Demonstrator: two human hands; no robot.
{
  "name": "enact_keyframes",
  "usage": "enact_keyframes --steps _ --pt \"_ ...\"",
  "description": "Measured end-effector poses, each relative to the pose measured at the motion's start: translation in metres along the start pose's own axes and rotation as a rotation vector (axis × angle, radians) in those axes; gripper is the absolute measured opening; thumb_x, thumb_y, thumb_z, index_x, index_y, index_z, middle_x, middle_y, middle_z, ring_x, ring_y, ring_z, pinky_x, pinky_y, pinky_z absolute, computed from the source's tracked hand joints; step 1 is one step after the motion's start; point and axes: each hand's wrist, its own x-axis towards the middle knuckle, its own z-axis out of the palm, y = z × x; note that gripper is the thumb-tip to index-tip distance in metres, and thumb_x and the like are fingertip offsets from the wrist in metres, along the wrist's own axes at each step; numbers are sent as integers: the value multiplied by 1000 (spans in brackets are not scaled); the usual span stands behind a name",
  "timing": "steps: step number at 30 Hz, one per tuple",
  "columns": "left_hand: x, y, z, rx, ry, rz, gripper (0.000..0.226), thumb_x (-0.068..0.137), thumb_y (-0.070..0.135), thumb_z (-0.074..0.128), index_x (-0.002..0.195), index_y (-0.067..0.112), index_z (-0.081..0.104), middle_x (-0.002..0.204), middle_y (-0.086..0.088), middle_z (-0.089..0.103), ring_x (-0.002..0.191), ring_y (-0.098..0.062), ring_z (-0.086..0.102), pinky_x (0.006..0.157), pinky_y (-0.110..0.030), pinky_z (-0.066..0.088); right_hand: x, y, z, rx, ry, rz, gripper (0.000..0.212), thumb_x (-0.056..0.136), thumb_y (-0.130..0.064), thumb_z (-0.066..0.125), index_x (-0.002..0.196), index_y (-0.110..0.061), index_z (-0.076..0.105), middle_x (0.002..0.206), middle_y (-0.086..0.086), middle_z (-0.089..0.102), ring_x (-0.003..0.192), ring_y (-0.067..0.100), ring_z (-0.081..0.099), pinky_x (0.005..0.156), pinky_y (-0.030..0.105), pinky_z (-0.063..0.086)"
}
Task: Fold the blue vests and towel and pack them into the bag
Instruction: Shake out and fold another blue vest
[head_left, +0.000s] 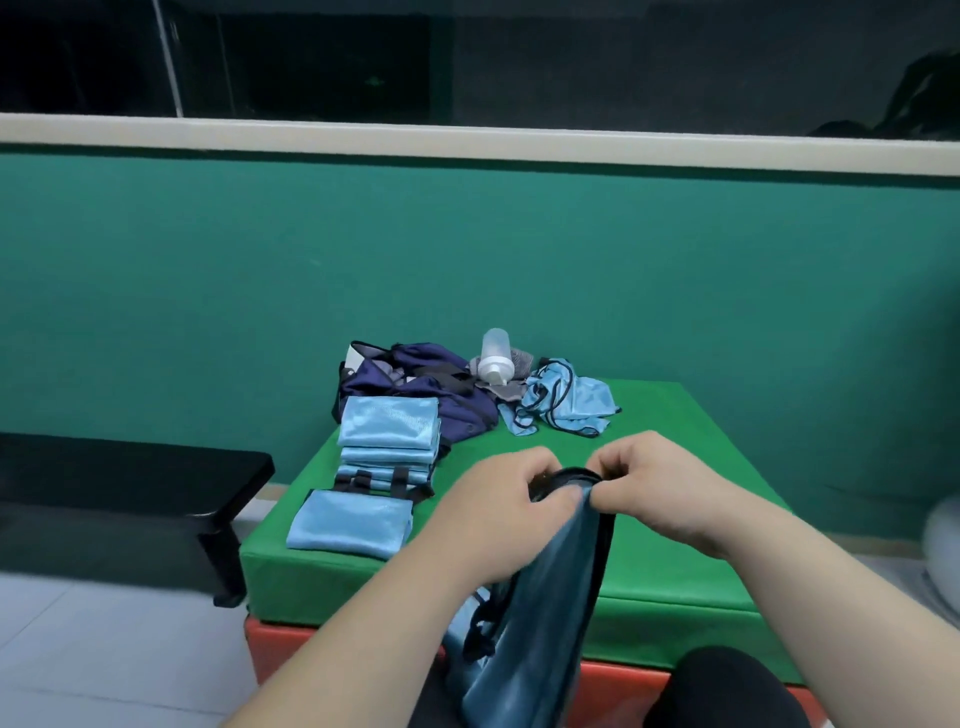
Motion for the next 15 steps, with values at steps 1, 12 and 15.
enact_keyframes --steps 1,12,15 --pt "1 2 1 9 27 26 26 87 47 57 78 22 54 74 4 59 71 -11 54 67 -37 46 -2 -2 -2 -19 -15 4 16 77 -3 63 63 -11 65 54 -6 56 49 9 42 49 20 32" --pt "12 9 -22 -107 159 66 15 90 27 65 77 33 58 68 18 58 64 -3 49 64 -27 41 -12 15 7 4 71 -22 5 70 -18 55 73 -14 54 67 -5 50 63 13 42 62 32 35" --pt "20 10 -42 -148 285 49 18 91 23 64 77 30 57 65 23 57 59 0 47 60 -25 35 -12 27 18 -74 112 -7 21 68 -21 49 82 -8 55 68 0 53 63 11 44 61 31 38"
